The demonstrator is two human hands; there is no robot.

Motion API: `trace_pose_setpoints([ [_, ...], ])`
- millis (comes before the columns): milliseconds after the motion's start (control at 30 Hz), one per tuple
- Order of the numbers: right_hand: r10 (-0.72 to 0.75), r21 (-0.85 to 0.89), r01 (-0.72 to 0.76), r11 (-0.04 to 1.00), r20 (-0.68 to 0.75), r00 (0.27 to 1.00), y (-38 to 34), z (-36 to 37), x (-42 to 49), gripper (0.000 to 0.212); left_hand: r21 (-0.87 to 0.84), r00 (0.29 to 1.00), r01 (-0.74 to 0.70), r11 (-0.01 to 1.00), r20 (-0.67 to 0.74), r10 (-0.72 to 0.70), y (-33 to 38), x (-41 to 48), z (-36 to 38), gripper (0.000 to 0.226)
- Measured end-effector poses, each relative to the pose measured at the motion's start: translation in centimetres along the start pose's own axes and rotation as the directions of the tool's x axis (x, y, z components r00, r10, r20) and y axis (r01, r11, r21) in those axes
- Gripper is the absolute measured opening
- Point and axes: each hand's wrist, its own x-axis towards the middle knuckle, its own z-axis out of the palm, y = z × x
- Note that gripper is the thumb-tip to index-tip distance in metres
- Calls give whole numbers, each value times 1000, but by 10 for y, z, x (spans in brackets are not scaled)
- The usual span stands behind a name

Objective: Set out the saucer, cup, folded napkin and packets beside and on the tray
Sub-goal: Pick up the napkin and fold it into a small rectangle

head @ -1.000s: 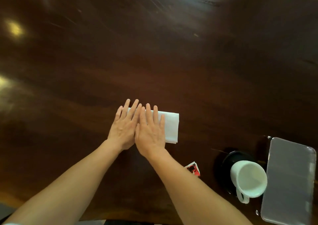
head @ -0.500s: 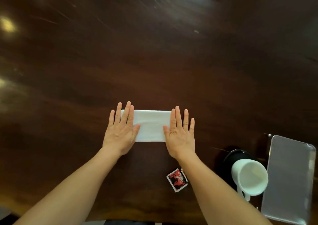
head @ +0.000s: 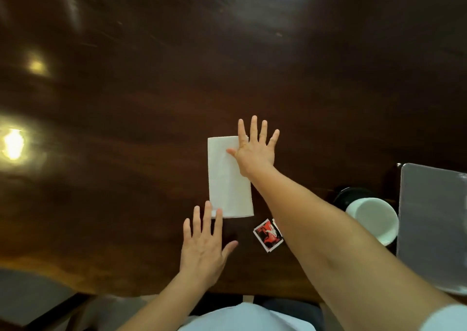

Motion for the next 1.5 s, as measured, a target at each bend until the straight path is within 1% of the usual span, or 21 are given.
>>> trace_pose_setpoints([
  [100, -8, -10, 8, 1000, 13, 1000, -4, -2, -2, 82, 24, 998, -52, 998, -33, 52, 8, -2, -3, 86],
  [233, -60, 79, 63, 995, -37, 998, -4, -11, -1, 79, 52, 993, -97, 994, -66, 100, 7, 0, -16, 82],
  [400, -136, 107, 149, 983, -121, 983, -9, -27, 2, 38, -30, 971, -173, 984, -173, 166, -4, 20, -37, 54],
  [533, -171, 263, 178, 948, -48, 984, -8, -42, -2, 19, -72, 977, -181, 981, -131, 171, -5, 34, -40, 58],
  [600, -154, 385, 148, 911, -14, 988, -8, -50, -9, 20, -80, 981, -164, 983, -113, 155, -1, 35, -39, 60],
  [667, -140, 501, 138, 854, -34, 990, -9, -57, -19, 30, -73, 983, -152, 986, -118, 142, 0, 36, -39, 63],
  [700, -152, 523, 155, 838, -49, 987, -10, -61, -27, 35, -71, 983, -149, 986, -122, 140, 0, 37, -38, 64],
  [733, -183, 506, 194, 840, -71, 981, -10, -63, -38, 37, -75, 982, -154, 985, -124, 144, -1, 37, -37, 64],
  [800, -293, 390, 323, 862, -135, 946, -8, -61, -67, 38, -78, 979, -172, 982, -121, 162, -2, 37, -36, 66],
  [867, -397, 281, 422, 862, -144, 906, -3, -47, -100, 38, -66, 981, -171, 983, -104, 164, -5, 38, -33, 74],
  [967, -432, 168, 423, 890, 17, 902, 3, -15, -136, 40, -71, 974, -202, 977, -124, 192, -11, 40, -23, 82],
  [1033, -423, 121, 411, 903, 94, 901, 5, 1, -146, 41, -104, 964, -240, 965, -138, 225, -15, 40, -20, 78],
  [1167, -399, 46, 397, 917, 59, 915, 2, 16, -156, 44, -243, 937, -334, 911, -186, 294, -26, 37, -28, 60],
  [1200, -387, 34, 386, 922, 42, 921, 1, 17, -158, 42, -325, 927, -359, 875, -237, 292, -30, 35, -31, 51],
  [1233, -377, 34, 376, 926, 24, 926, 1, 17, -161, 39, -432, 927, -347, 833, -296, 232, -34, 33, -35, 40],
  [1300, -342, 88, 344, 935, -33, 939, 2, 13, -164, 35, -606, 931, -219, 764, -365, -23, -43, 31, -42, 21],
  [1333, -310, 140, 319, 937, -80, 947, 3, 10, -165, 36, -647, 910, -151, 748, -387, -151, -46, 30, -46, 16],
  [1367, -267, 195, 291, 937, -140, 953, 3, 8, -163, 38, -658, 879, -107, 745, -413, -238, -47, 30, -50, 13],
  [1400, -220, 249, 265, 932, -192, 956, 2, 6, -160, 41, -650, 857, -101, 753, -441, -266, -46, 32, -54, 15],
  [1433, -180, 302, 244, 921, -225, 958, 1, 4, -157, 45, -615, 850, -118, 780, -469, -241, -42, 35, -57, 25],
  [1500, -166, 369, 238, 898, -217, 962, -6, 3, -148, 54, -467, 882, -160, 870, -463, -87, -29, 39, -59, 50],
])
